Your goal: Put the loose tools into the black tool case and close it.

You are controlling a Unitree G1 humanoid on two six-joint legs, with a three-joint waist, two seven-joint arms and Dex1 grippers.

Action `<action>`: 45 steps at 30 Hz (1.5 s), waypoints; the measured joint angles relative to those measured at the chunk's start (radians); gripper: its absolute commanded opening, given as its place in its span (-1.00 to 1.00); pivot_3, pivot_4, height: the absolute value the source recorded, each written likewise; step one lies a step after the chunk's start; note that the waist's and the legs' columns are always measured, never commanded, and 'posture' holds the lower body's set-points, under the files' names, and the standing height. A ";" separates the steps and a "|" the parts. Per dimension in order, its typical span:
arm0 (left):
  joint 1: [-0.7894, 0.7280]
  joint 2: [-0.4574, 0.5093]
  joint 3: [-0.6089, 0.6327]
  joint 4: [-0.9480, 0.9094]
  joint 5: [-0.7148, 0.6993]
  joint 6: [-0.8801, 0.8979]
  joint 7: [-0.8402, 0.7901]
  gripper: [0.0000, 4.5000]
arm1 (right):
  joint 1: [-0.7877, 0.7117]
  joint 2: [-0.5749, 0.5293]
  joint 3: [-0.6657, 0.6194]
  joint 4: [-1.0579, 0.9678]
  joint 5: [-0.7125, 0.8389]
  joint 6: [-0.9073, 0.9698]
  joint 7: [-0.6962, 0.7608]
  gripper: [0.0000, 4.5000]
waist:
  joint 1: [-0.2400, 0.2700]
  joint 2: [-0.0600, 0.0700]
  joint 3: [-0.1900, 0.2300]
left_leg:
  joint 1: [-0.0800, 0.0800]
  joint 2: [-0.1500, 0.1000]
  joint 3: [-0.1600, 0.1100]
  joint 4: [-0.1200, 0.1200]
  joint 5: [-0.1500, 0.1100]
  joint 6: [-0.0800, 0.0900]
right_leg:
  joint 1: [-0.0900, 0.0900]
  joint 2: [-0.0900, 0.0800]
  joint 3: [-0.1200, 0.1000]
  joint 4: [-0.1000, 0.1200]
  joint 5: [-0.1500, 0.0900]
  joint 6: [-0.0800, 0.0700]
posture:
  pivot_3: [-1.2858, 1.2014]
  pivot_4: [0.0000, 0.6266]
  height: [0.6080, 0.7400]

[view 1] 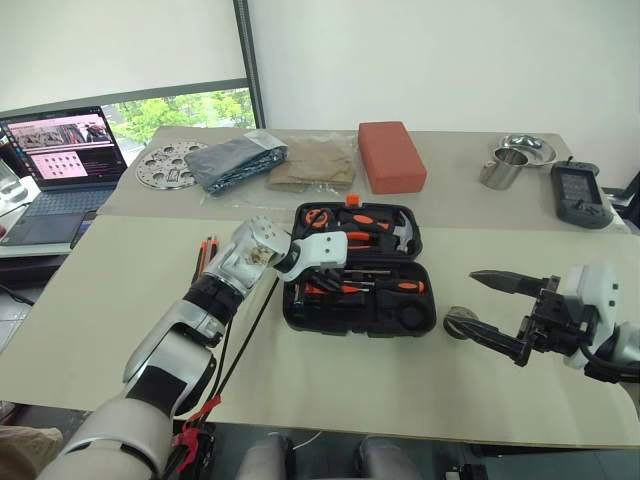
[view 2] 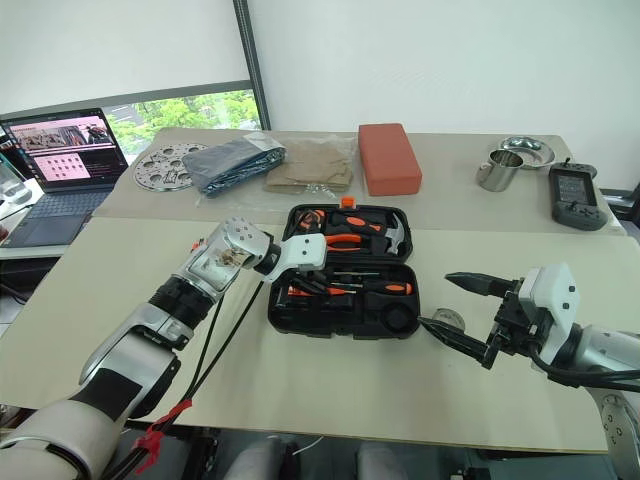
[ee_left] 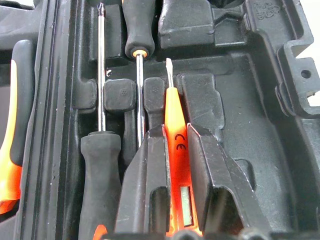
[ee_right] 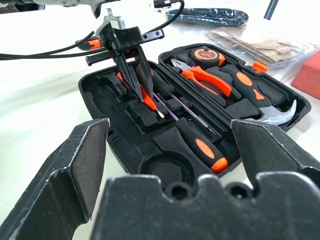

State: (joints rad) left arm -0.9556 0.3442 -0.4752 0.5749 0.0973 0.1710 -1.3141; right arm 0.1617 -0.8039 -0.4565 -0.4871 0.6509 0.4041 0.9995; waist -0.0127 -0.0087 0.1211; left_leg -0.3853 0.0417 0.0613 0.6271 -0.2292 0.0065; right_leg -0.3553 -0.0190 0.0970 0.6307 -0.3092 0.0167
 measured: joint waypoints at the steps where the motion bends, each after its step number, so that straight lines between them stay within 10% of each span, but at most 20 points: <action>1: -0.002 0.002 0.000 0.000 0.003 0.001 -0.005 -0.94 | 0.000 0.000 -0.003 0.000 0.000 0.000 0.000 1.00 | -0.001 0.000 0.000 | 0.000 0.000 0.000 0.000 0.000 0.000 | 0.000 0.000 0.000 0.000 0.000 0.000 | 0.03 -0.52 1.00; 45: -0.140 -0.093 -0.014 0.308 0.079 -0.057 -0.046 -0.94 | -0.024 0.010 -0.003 -0.001 0.000 -0.005 -0.018 1.00 | 0.000 0.002 -0.003 | 0.000 -0.009 -0.012 0.004 0.002 0.004 | 0.005 0.000 0.002 0.009 -0.005 0.009 | 0.03 -0.52 1.00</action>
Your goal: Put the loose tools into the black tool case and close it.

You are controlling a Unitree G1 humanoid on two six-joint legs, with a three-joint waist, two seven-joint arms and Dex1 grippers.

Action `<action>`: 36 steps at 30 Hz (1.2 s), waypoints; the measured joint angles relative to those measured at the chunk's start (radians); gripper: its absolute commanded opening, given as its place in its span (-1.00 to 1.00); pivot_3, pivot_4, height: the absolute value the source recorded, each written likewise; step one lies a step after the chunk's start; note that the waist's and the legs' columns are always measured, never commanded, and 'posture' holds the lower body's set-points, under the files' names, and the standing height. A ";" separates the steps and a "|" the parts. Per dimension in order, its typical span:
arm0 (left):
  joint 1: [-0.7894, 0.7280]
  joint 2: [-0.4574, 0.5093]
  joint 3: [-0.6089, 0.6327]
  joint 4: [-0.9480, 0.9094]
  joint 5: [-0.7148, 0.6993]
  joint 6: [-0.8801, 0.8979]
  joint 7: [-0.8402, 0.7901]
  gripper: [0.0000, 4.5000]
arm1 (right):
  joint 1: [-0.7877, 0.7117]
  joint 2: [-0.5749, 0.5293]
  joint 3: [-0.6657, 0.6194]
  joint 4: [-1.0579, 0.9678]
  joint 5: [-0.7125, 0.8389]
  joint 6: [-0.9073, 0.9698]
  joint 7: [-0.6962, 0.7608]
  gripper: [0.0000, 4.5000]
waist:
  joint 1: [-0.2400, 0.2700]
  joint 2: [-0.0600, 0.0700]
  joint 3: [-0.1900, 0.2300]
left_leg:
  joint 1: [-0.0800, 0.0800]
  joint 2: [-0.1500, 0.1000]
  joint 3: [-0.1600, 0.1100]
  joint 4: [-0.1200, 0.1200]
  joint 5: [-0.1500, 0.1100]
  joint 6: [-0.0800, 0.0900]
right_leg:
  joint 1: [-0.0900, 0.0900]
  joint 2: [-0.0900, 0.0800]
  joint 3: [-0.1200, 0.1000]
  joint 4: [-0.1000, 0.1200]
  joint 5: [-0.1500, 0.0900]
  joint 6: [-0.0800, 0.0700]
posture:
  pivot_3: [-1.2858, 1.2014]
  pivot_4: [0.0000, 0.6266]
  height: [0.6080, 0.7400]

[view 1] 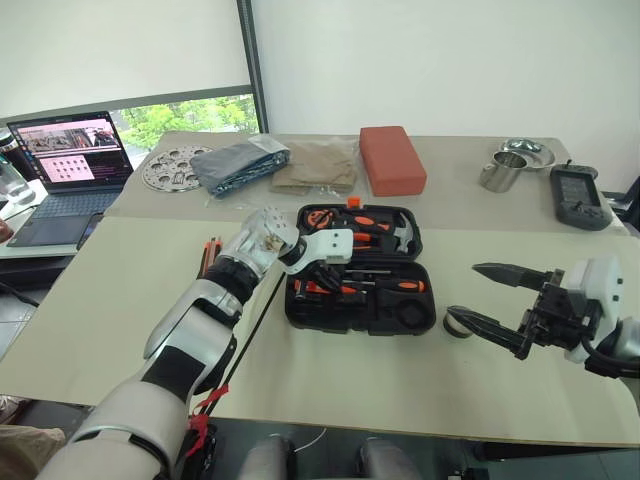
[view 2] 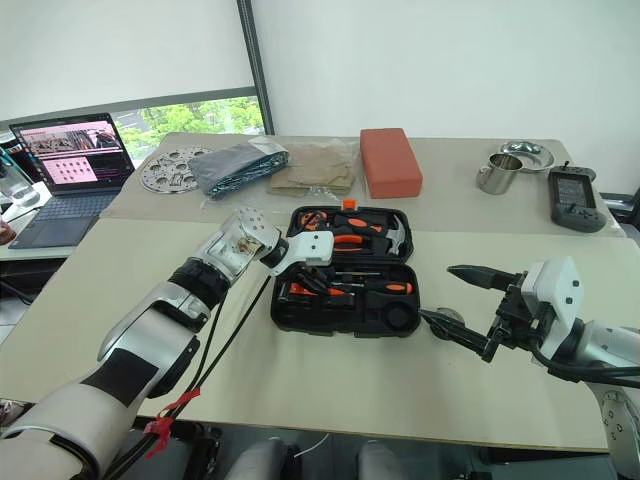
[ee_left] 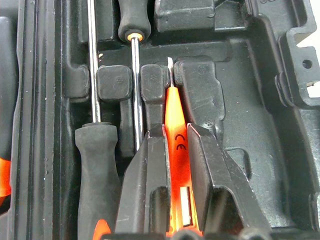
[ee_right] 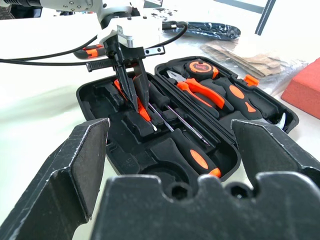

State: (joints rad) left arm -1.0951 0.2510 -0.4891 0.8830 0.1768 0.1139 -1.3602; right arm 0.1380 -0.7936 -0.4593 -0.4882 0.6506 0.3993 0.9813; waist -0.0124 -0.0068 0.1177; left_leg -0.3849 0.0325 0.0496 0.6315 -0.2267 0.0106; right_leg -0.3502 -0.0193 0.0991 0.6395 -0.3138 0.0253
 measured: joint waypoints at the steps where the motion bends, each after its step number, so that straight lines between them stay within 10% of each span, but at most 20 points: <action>1: 0.000 -0.001 0.002 0.001 0.000 0.000 0.002 -0.94 | 0.000 0.000 0.000 0.000 0.000 0.000 0.000 1.00 | 0.000 0.000 0.000 | 0.000 0.000 0.000 0.000 0.000 0.001 | 0.000 0.000 0.000 0.000 0.000 0.000 | 0.03 -0.52 1.00; 14: 0.043 0.004 0.044 -0.048 0.003 -0.004 0.044 0.98 | -0.011 0.001 0.013 0.009 -0.001 -0.015 0.006 1.00 | 0.001 0.000 0.000 | 0.000 -0.002 -0.002 0.001 0.004 0.006 | -0.002 -0.001 0.000 0.002 0.000 0.001 | 0.03 -0.52 1.00; 26: 0.120 0.113 0.157 -0.440 -0.124 0.199 0.019 0.98 | -0.013 0.003 0.019 0.014 -0.001 -0.023 0.004 1.00 | -0.005 0.000 0.000 | -0.004 -0.001 -0.004 -0.003 0.005 0.007 | -0.005 -0.001 0.000 0.001 0.002 -0.004 | 0.03 -0.52 1.00; 36: 0.232 0.074 0.333 -0.436 -0.282 0.065 0.139 -0.58 | -0.016 0.008 0.023 0.026 -0.002 -0.026 0.005 1.00 | -0.004 0.000 0.000 | -0.003 -0.001 -0.005 -0.003 0.005 0.007 | -0.004 -0.002 0.000 0.001 0.002 -0.004 | 0.03 -0.52 1.00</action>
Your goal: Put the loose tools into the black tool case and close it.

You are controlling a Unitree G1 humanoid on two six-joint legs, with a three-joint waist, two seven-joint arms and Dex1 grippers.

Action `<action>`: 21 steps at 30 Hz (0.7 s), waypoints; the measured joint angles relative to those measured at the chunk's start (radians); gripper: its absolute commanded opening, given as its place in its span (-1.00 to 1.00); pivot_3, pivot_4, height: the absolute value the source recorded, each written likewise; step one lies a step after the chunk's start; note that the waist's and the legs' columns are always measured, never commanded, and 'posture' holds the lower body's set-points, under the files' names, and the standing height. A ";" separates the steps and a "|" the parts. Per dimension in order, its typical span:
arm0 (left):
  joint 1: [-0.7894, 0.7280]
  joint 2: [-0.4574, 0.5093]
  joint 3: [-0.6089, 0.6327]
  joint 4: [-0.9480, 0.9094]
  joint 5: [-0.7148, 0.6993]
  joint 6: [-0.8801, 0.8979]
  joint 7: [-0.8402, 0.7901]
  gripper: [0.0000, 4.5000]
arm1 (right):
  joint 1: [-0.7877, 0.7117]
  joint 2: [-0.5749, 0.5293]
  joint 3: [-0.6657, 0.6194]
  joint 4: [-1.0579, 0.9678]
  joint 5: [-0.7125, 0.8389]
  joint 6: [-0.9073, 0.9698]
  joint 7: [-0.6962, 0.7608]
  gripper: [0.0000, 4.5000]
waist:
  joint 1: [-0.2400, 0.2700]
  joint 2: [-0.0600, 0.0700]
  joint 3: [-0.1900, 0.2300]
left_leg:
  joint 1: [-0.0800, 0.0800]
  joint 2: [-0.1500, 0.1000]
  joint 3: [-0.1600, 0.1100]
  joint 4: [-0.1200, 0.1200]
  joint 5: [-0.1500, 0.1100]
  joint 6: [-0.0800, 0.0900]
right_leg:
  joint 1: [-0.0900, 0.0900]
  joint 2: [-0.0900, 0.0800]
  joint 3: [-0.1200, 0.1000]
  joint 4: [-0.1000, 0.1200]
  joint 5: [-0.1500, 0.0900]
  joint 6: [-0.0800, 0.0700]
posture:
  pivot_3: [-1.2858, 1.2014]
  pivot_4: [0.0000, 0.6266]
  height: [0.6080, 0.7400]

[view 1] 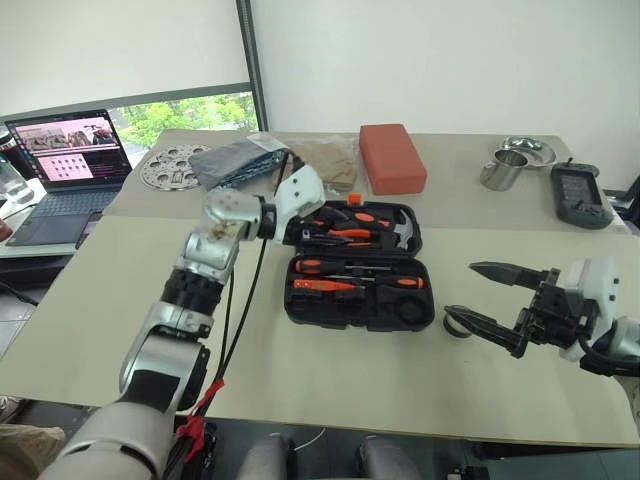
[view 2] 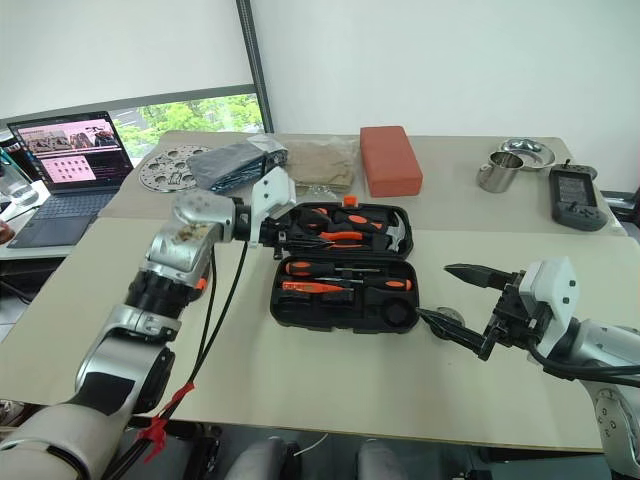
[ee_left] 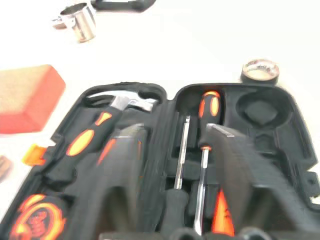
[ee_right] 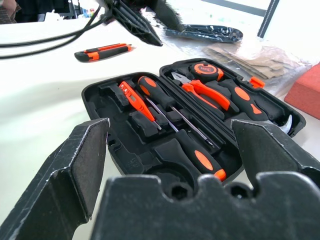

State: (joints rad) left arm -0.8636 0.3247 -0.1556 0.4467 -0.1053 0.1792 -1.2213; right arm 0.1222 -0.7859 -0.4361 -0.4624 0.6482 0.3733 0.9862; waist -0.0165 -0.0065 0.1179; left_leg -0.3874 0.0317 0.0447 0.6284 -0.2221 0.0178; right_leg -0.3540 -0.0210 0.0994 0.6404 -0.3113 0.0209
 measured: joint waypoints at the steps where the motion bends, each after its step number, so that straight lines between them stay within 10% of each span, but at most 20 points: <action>1: 0.027 -0.007 -0.002 0.019 -0.010 -0.016 -0.007 -0.73 | -0.001 0.000 0.002 0.000 0.000 -0.001 0.001 1.00 | 0.000 0.000 0.000 | 0.000 0.000 0.000 0.000 0.000 0.000 | 0.000 0.000 0.000 0.000 0.000 0.000 | 0.03 -0.52 1.00; 3: 0.051 -0.009 -0.007 0.056 -0.015 -0.047 -0.018 -0.99 | -0.003 0.000 0.004 0.001 -0.001 -0.002 0.003 1.00 | 0.001 -0.001 0.000 | -0.001 0.000 0.000 0.000 0.000 0.000 | 0.000 0.000 0.000 0.000 0.000 0.000 | 0.03 -0.52 1.00; 21: 0.032 -0.019 -0.064 0.394 0.076 -0.311 -0.025 -0.99 | 0.006 0.000 0.005 0.020 -0.008 -0.039 0.013 1.00 | 0.002 -0.001 0.000 | -0.001 -0.002 -0.001 0.000 0.000 0.000 | 0.000 0.000 0.000 -0.001 0.000 0.000 | 0.03 -0.52 1.00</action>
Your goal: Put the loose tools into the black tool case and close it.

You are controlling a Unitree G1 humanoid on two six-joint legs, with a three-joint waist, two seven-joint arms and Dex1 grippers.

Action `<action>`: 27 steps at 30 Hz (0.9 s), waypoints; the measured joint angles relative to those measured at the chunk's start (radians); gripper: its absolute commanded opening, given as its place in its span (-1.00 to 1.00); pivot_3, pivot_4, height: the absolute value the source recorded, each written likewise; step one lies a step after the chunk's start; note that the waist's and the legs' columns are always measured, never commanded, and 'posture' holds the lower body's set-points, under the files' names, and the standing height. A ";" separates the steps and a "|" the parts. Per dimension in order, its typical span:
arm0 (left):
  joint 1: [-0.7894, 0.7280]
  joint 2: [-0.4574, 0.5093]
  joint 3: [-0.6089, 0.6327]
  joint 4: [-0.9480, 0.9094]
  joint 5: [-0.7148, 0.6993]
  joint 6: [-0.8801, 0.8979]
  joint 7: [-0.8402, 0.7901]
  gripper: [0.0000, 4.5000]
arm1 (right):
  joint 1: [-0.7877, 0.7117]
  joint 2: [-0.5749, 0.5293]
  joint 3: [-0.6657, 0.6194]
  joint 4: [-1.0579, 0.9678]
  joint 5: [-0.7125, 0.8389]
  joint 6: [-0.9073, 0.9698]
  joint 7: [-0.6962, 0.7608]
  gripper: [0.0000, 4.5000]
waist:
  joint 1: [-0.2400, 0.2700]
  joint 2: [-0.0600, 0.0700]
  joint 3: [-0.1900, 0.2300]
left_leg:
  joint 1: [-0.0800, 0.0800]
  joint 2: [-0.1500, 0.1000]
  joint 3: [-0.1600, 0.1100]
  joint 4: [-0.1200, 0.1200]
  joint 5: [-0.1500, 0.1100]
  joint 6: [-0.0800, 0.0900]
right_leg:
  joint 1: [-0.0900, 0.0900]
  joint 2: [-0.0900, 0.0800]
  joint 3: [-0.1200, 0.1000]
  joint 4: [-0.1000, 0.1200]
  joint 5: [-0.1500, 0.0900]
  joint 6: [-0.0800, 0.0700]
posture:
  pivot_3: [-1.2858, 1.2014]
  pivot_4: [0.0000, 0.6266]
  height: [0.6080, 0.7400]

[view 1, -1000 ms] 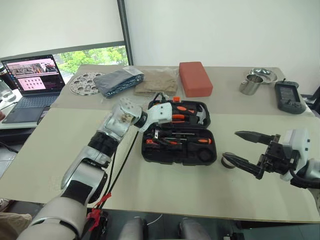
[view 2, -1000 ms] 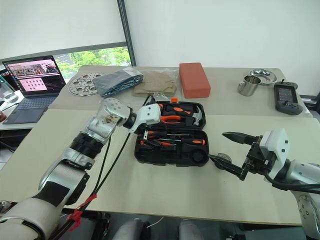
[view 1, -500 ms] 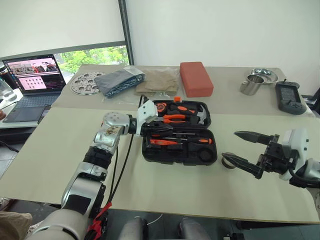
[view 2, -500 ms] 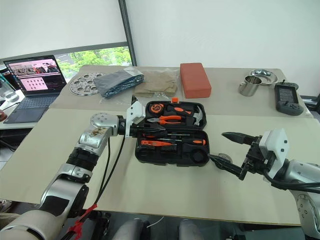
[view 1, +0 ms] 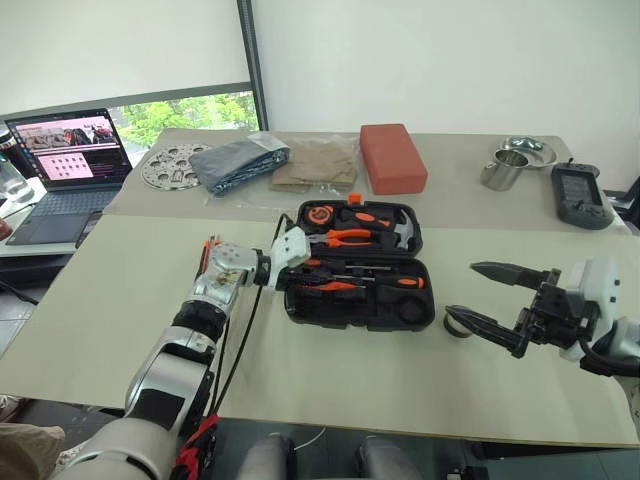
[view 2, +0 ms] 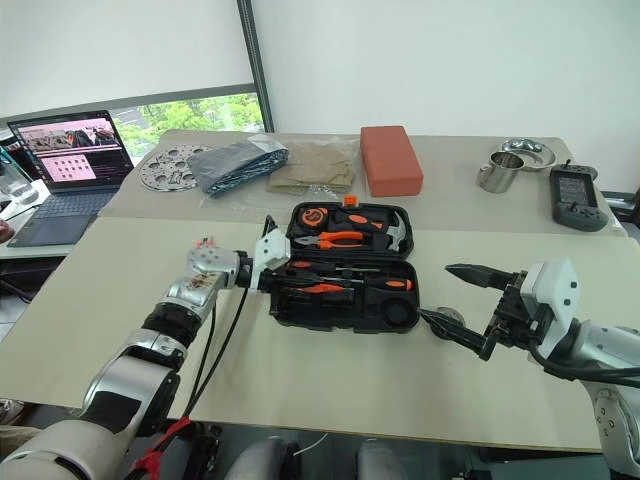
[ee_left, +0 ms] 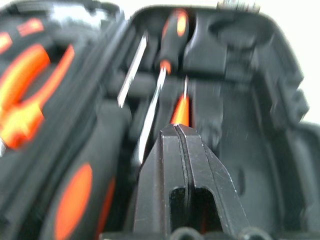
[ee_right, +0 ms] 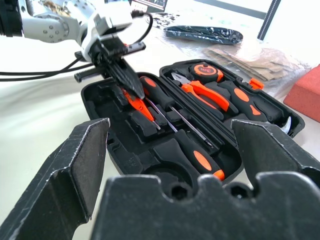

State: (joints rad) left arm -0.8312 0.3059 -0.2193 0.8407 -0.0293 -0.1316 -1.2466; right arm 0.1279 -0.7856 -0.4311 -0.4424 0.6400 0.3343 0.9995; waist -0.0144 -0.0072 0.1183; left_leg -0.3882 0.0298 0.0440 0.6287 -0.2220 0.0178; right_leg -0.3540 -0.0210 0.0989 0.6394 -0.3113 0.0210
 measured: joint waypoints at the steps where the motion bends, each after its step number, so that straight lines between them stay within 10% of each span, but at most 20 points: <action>1: -0.006 0.000 -0.002 0.006 0.007 -0.004 0.000 -0.99 | 0.000 0.000 0.000 0.000 0.000 0.000 0.000 1.00 | 0.000 0.000 0.000 | 0.000 0.000 0.000 0.000 0.000 0.000 | 0.000 0.000 0.000 0.000 0.000 0.000 | 0.03 -0.52 1.00; 19: 0.012 -0.001 0.071 -0.057 -0.044 0.031 0.038 -0.99 | -0.006 -0.002 0.000 -0.005 0.002 0.001 -0.018 1.00 | -0.003 0.000 0.000 | 0.000 0.002 0.000 0.000 0.000 0.000 | -0.001 0.000 0.000 0.001 0.000 0.000 | 0.03 -0.52 1.00; 27: 0.155 0.076 0.305 -0.571 -0.158 0.406 0.382 0.11 | -0.042 -0.005 0.020 -0.006 0.010 0.001 -0.007 1.00 | -0.012 0.000 0.000 | 0.002 0.004 -0.002 -0.001 0.000 0.000 | 0.000 0.000 0.000 0.002 0.000 0.000 | 0.03 -0.52 1.00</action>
State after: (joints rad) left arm -0.6762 0.3820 0.0860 0.2697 -0.1875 0.2747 -0.8642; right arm 0.0862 -0.7905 -0.4111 -0.4483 0.6496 0.3358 0.9924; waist -0.0261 -0.0069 0.1184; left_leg -0.3863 0.0336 0.0422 0.6277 -0.2221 0.0178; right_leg -0.3537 -0.0210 0.0990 0.6414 -0.3113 0.0209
